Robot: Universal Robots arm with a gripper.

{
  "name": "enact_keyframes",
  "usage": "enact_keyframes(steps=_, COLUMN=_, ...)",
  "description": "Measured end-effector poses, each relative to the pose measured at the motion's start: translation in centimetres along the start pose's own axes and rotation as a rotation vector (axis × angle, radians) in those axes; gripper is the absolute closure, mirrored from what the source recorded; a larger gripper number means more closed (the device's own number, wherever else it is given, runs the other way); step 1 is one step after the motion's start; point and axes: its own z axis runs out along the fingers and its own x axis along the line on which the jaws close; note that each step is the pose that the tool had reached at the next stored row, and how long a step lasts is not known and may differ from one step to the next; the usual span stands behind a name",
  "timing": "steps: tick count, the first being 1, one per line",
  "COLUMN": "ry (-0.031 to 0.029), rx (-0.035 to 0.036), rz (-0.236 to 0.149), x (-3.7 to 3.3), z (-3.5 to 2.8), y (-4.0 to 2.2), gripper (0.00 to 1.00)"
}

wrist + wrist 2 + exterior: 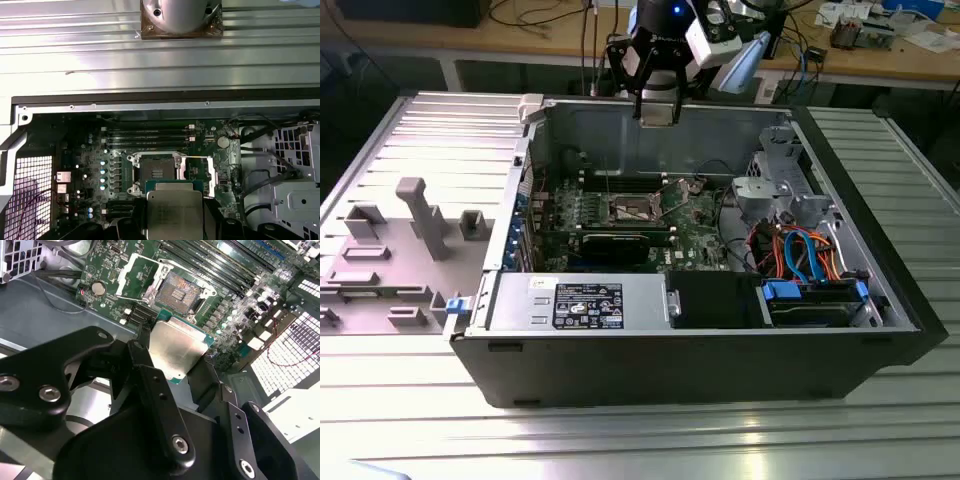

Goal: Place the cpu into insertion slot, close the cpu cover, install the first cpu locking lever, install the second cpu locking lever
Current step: 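Place the cpu into insertion slot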

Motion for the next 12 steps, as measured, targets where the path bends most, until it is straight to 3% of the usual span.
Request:
enact_keyframes(steps=7, ry=-0.0002, rx=0.0, rz=0.001, x=-0.01, z=0.03, y=-0.41, gripper=0.46)
enact_keyframes(steps=12, ry=-0.0023, rx=0.0002, rz=0.026, x=-0.02, z=0.06, y=-0.42, gripper=0.46)
